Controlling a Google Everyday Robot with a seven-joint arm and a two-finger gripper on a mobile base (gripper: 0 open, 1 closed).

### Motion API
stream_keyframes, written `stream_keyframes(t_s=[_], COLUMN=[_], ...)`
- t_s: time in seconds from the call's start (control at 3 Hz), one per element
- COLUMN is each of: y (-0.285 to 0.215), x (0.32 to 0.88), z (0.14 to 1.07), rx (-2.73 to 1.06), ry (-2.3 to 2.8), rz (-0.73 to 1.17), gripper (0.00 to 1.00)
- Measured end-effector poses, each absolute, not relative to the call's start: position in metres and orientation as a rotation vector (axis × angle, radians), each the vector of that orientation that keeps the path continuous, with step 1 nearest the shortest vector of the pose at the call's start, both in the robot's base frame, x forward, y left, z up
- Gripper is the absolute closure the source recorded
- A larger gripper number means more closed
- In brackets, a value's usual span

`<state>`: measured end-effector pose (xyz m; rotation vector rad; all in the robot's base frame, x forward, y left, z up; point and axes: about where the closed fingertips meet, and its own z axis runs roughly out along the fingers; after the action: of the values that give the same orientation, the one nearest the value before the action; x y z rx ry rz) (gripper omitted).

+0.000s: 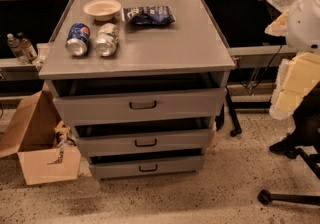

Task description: Open bottom drawer

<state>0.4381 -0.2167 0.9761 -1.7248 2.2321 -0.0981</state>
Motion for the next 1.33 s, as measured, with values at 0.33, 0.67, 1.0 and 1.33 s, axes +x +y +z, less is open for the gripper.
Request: stream_keyframes(t_s=[0.33, 0.67, 1.0, 1.33], y=[-0.216, -0.207, -0.174, -0.142], x=[0.438, 0.445, 0.45, 0.446], z=[0.976, 0.937, 0.853, 0.775], rx=[-1.724, -1.734, -1.82, -1.9], ry=[2.231, 2.233, 2.167, 2.096], rz=[-0.099, -0.051, 0.076, 0.206], gripper=[0.0, 0.0, 0.0, 0.0])
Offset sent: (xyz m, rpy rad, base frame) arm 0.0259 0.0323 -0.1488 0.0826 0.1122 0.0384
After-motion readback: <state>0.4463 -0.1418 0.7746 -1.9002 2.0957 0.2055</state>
